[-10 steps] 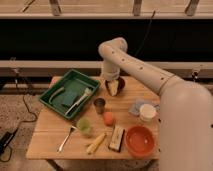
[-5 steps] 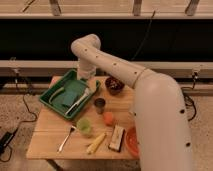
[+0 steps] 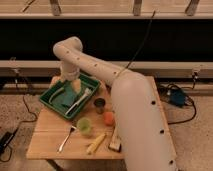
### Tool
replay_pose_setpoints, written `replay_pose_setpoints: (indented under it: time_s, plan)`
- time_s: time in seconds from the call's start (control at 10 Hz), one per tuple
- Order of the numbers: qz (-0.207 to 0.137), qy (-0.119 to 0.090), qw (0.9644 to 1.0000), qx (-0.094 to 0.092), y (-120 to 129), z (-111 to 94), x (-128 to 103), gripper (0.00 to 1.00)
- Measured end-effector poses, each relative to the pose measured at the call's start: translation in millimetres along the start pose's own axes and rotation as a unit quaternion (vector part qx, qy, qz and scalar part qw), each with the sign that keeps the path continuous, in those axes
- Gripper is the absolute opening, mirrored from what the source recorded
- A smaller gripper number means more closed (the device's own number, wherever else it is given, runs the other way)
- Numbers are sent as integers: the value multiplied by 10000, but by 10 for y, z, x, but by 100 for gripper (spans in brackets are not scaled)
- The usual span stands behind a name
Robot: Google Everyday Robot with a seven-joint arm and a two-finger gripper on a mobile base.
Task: Place sponge in plastic cup
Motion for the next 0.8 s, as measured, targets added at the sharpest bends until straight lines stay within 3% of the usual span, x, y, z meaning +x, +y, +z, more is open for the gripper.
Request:
replay_pose_setpoints:
  time_s: [0.5,0.8]
  plan:
    - [-317,-185,9993,-96,-104,511,-65,73]
    - [-523,-235,9981,-208,-287,747,-165,73]
